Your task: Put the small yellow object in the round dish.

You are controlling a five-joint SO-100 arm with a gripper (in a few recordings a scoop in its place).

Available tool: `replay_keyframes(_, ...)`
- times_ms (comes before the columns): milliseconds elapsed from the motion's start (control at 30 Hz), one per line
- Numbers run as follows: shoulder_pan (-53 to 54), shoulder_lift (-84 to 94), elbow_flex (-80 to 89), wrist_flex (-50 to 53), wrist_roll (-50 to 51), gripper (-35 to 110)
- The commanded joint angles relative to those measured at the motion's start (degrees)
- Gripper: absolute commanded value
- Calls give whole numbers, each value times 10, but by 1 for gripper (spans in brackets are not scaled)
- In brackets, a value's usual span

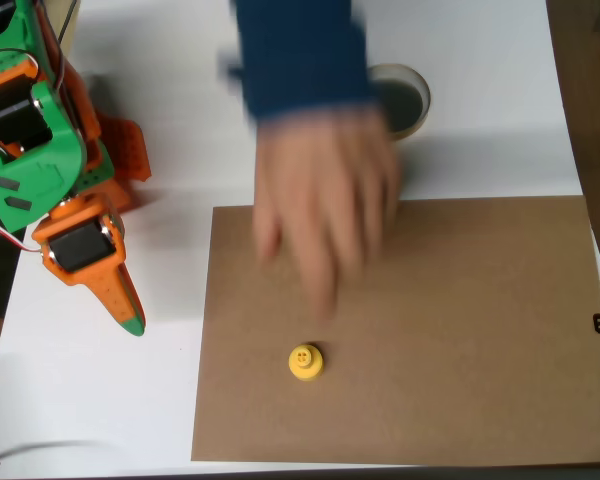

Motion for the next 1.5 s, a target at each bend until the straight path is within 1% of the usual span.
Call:
replay_keyframes(0,11,11,1,-1,-12,0)
replay_keyframes(1267,11,11,1,-1,-12,0)
replay_keyframes(1333,11,11,6,-21,-18,0)
replay_keyframes(1467,38,11,8,-26,12,0)
